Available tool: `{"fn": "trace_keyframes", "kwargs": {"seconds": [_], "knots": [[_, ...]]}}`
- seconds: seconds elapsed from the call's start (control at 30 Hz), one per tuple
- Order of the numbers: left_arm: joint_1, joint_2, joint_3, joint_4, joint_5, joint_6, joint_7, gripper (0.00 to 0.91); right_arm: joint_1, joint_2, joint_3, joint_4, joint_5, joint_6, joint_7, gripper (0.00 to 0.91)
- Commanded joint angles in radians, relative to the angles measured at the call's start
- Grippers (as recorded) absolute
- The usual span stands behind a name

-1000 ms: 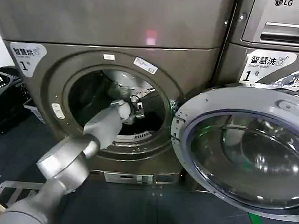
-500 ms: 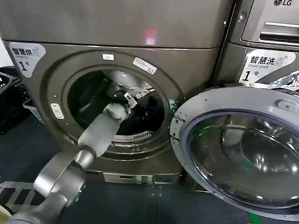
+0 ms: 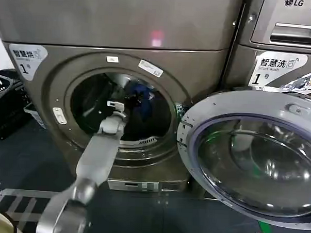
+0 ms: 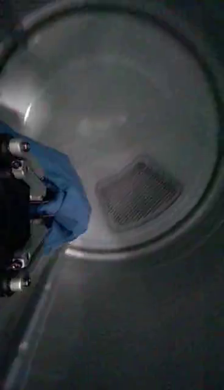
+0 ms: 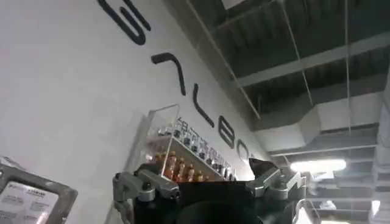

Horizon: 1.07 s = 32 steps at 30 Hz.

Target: Grasp the clothes from the dryer.

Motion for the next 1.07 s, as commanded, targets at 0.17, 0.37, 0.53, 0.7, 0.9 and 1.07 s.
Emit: {"fn": "trace_keyframes", "kwargs": {"seconds": [0.17,0.37,0.53,0.7,0.9,1.07], "knots": [[0.223,-0.014,-0.078,-0.257,0.071,-0.068,-0.166,0.000,-0.014,0.003,0.029,0.000,0.026,0.022,0.017,0.907],[0.219,-0.016,-0.060,-0.272,0.070,-0.062,-0.156,0.000,-0.019,0.010,0.039,0.000,0.027,0.030,0.014,0.907],[0.211,-0.013,-0.061,-0.272,0.069,-0.062,-0.147,0.000,-0.019,0.012,0.039,0.007,0.026,0.028,0.000,0.907],[0.206,-0.012,-0.059,-0.272,0.069,-0.061,-0.136,0.000,-0.017,0.007,0.039,0.008,0.023,0.028,-0.006,0.907],[0.193,-0.004,-0.054,-0.268,0.065,-0.052,-0.124,0.000,-0.023,-0.014,0.049,0.005,0.025,0.025,-0.004,0.907],[0.180,-0.007,-0.037,-0.251,0.067,-0.055,-0.121,0.000,-0.025,-0.009,0.050,0.008,0.025,0.024,-0.008,0.907]]}}
